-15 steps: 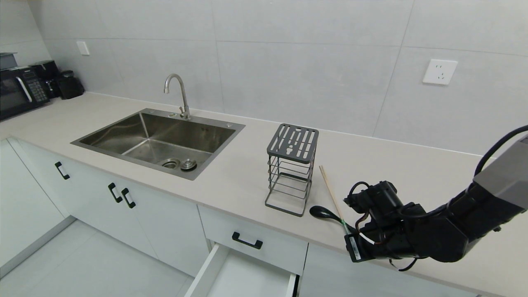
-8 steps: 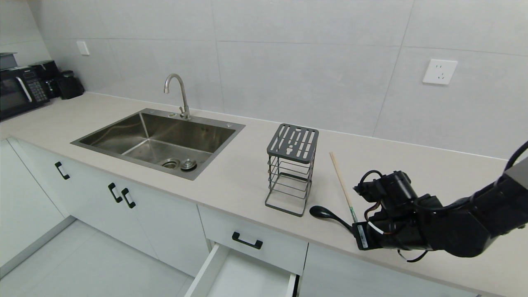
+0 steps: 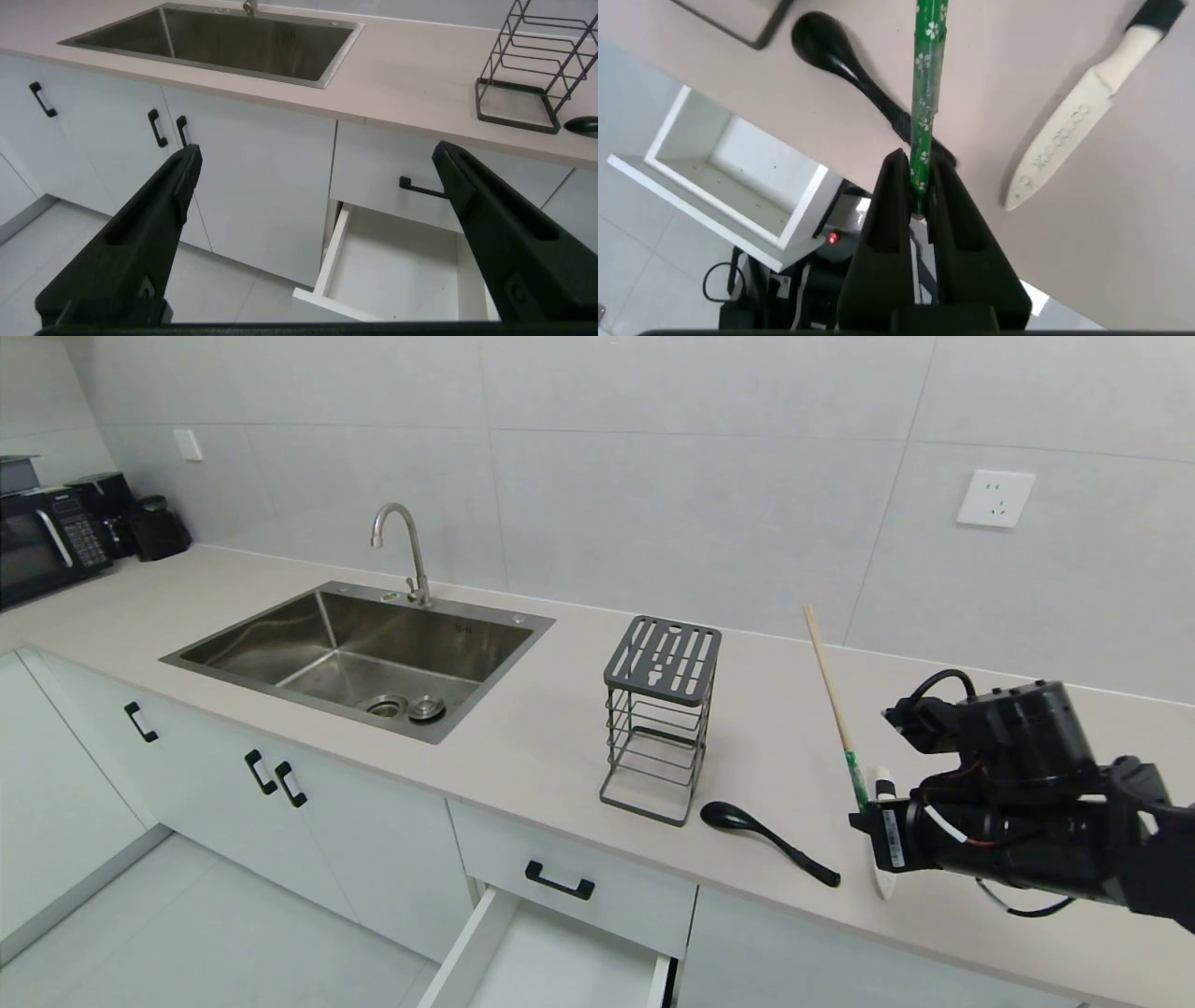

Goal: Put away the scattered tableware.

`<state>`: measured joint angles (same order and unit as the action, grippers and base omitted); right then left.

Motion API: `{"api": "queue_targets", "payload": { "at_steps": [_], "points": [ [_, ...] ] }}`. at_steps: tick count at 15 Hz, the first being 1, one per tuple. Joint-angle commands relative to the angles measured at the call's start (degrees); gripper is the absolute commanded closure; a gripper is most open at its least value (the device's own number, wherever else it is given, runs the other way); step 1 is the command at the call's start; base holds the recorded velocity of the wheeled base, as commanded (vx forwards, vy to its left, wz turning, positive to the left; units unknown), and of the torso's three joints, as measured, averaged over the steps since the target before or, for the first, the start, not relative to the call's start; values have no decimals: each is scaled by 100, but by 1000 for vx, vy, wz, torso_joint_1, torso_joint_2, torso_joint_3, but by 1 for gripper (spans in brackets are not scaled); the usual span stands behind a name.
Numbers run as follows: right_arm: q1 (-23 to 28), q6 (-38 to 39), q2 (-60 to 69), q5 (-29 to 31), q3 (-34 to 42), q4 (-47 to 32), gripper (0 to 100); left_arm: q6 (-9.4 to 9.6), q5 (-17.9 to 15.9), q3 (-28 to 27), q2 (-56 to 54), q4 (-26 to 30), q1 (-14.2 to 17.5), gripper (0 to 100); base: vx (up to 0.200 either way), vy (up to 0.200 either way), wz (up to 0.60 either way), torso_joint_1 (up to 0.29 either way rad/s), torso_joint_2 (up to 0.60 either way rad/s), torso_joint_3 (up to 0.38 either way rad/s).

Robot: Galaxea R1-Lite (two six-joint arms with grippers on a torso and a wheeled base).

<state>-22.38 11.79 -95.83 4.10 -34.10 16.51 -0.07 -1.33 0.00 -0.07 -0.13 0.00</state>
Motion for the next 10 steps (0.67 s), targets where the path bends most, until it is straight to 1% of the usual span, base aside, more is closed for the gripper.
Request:
{"api": "queue_targets", "payload": {
  "at_steps": [1,3,5,6,7,9,10],
  "points": [
    [-38,-142,891,-23,404,11,100,-1,1,0,7,-4,0,0,0,0,0,0,0,0],
    [-38,-151,1093,-32,457,11,100,-1,1,0,7,-4,0,0,0,0,0,0,0,0],
    [-161,-203,1172,-32,465,19,100,-1,1,0,7,-4,0,0,0,0,0,0,0,0],
    [-399,-370,1189,-111,465,28,100,-1,1,0,7,-4,0,0,0,0,0,0,0,0],
    [-504,-476,1242,-207,448,37,100,-1,1,0,7,-4,0,0,0,0,0,0,0,0],
    [-864,-775,1304,-612,395,257,100,-1,1,0,7,-4,0,0,0,0,0,0,0,0],
    [-1014,-1065,1313,-840,369,318,100,-1,1,0,7,-4,0,0,0,0,0,0,0,0]
  ]
}}
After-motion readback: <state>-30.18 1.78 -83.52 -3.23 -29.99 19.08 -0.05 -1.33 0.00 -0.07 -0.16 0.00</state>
